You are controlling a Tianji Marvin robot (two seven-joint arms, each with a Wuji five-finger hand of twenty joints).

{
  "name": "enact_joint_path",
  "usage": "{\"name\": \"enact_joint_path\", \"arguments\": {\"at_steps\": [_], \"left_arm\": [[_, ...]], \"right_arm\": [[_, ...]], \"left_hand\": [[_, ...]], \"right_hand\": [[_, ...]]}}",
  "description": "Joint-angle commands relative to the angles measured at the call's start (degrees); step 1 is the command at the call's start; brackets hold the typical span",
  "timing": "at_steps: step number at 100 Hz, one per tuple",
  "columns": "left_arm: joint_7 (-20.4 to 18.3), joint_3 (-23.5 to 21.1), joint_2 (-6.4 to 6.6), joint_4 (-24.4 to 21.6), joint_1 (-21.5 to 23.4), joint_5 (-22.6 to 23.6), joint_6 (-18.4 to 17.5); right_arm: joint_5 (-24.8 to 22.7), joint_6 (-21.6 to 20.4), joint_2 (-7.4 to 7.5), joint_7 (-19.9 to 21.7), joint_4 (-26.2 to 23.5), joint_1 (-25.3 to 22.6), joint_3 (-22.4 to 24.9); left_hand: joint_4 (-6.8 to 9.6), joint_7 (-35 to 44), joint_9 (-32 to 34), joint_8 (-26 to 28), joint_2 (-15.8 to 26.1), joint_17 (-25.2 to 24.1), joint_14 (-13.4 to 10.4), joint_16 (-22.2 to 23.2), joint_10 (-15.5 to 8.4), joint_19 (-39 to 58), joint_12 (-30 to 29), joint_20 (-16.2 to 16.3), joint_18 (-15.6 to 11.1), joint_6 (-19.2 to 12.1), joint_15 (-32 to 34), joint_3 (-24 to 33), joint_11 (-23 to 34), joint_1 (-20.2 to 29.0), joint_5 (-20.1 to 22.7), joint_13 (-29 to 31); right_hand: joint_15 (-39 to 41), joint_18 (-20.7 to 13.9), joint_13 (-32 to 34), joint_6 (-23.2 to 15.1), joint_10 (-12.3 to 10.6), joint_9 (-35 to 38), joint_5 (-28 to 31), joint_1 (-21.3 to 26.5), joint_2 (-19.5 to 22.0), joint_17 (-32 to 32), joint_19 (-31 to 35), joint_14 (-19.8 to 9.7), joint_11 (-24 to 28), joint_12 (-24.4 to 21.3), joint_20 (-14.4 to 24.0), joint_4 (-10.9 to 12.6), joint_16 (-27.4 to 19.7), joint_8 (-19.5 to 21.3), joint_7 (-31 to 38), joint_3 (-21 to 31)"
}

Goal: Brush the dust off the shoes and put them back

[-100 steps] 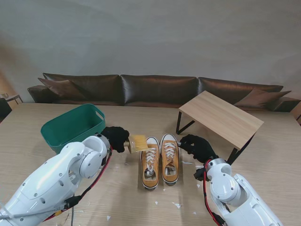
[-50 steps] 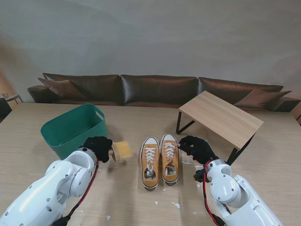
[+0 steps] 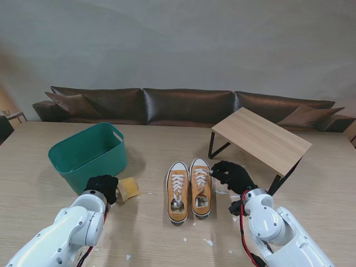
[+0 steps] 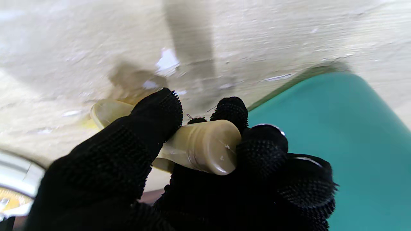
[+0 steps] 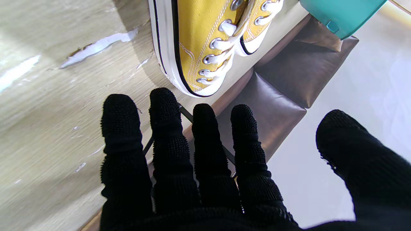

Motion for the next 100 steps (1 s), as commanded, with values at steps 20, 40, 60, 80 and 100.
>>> {"name": "enact_joint_path", "arguments": {"at_steps": [20,40,60,80,100], "left_arm": [[-2.4,1.3,0.21,2.5,-0.8,0.7,2.2],[-4.3,1.5,0.28,2.2,-0.4,1.7,3.7],[-6.9,1.7,0.27,1.1,0.0,3.0,5.1],[-9.5,1.7,0.19,0.2,0.2,5.6,5.6],[-10.7,1.2,0.06,-0.5,0.6,7.6,5.3]], "right_arm": [[0.4,0.1,-0.13,1.0,-0.3,-0.4,-0.2],[0.6,0.0,-0.14,1.1,-0.2,-0.3,-0.3],[0.7,-0.1,-0.15,1.1,0.0,-0.3,-0.4],[1.0,-0.2,-0.16,1.2,0.1,-0.3,-0.4],[1.3,-0.4,-0.13,1.5,0.2,-0.2,-0.5]], "left_hand": [[1.81,2.8,0.5,-0.9,4.3,-3.0,-2.3,0.7,0.3,0.9,-0.3,0.2,-2.8,-4.4,-1.6,2.9,-2.0,7.5,0.3,2.7],[1.76,-1.5,-3.5,-5.0,4.8,-4.6,-2.6,2.2,1.1,0.5,-0.8,0.5,-3.6,-4.8,-4.2,0.1,-5.3,5.9,-0.7,1.0],[1.63,-7.9,-8.3,-8.0,5.0,-5.6,-2.8,3.7,3.3,1.1,-0.7,1.2,-4.5,-4.0,-4.7,-1.8,-8.1,4.3,-2.0,-0.6],[1.52,-14.9,-13.9,-9.2,4.8,-6.3,-3.3,4.2,4.1,0.9,-5.8,1.6,-5.1,-3.4,-5.0,-3.9,-8.2,2.3,-2.0,-2.1],[1.95,-24.1,-17.7,-10.8,7.3,-6.9,-3.5,4.2,5.1,0.9,-13.7,2.0,-5.3,-1.0,-5.2,-2.2,-8.1,-3.4,-1.2,-3.0]], "right_hand": [[0.6,1.4,1.3,0.4,1.2,0.4,0.1,0.6,1.5,-16.1,0.3,0.7,0.5,-0.8,-0.1,1.1,0.4,-0.7,-0.6,-1.0],[0.6,1.4,1.3,0.5,1.3,0.4,0.2,0.6,1.5,-16.1,0.3,0.6,0.5,-0.8,-0.1,1.1,0.4,-0.7,-0.6,-1.0],[0.6,1.4,1.4,0.5,1.3,0.5,0.2,0.6,1.5,-16.1,0.4,0.7,0.5,-0.8,-0.2,1.1,0.4,-0.7,-0.6,-1.0],[0.7,1.4,1.4,0.5,1.4,0.6,0.1,0.7,1.6,-16.1,0.3,0.6,0.5,-0.8,-0.2,1.0,0.4,-0.7,-0.6,-1.0],[0.7,1.4,1.5,0.5,1.4,0.7,0.1,0.8,1.6,-16.1,0.4,0.6,0.5,-0.8,-0.2,1.1,0.4,-0.7,-0.6,-1.0]]}}
